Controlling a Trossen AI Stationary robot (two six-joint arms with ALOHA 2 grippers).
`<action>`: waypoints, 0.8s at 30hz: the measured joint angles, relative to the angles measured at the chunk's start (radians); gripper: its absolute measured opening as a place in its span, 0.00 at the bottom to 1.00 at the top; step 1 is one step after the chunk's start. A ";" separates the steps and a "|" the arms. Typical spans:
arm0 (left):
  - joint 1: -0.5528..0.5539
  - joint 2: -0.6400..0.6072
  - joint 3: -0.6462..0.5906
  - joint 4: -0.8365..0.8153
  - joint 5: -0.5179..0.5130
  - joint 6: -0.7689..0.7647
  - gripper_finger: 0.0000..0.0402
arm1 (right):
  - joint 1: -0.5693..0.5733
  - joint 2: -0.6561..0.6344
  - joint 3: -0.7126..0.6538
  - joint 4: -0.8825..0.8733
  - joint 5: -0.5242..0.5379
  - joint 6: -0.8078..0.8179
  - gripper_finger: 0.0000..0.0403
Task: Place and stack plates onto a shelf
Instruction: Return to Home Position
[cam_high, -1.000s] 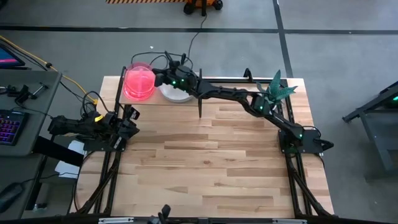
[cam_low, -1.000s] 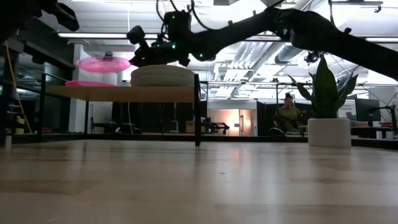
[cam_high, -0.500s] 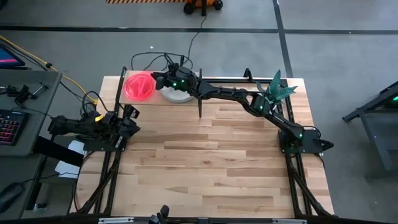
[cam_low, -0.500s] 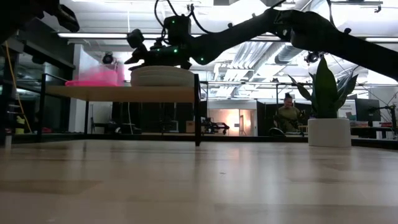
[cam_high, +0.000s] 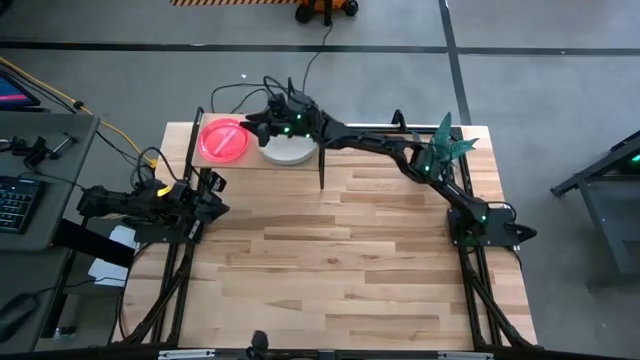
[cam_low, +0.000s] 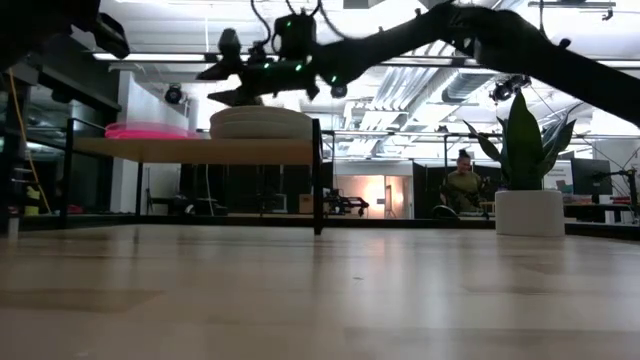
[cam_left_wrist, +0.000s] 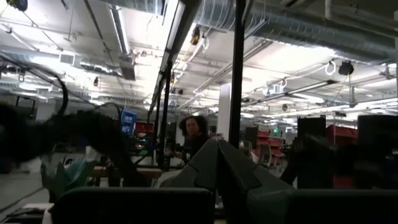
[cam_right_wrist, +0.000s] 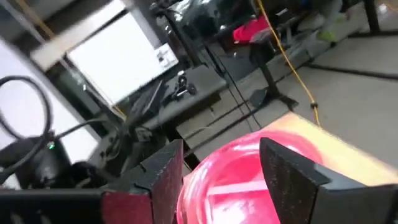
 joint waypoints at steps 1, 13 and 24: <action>0.000 0.000 0.000 -0.005 0.000 0.000 0.00 | -0.002 -0.019 0.000 -0.041 -0.009 -0.029 0.49; 0.000 0.000 0.000 -0.132 -0.270 0.018 0.00 | 0.087 -0.287 0.000 -0.871 0.289 -0.502 0.48; 0.000 0.000 0.000 -0.157 -0.276 0.018 0.00 | 0.239 -0.450 -0.127 -1.353 0.670 -0.478 0.48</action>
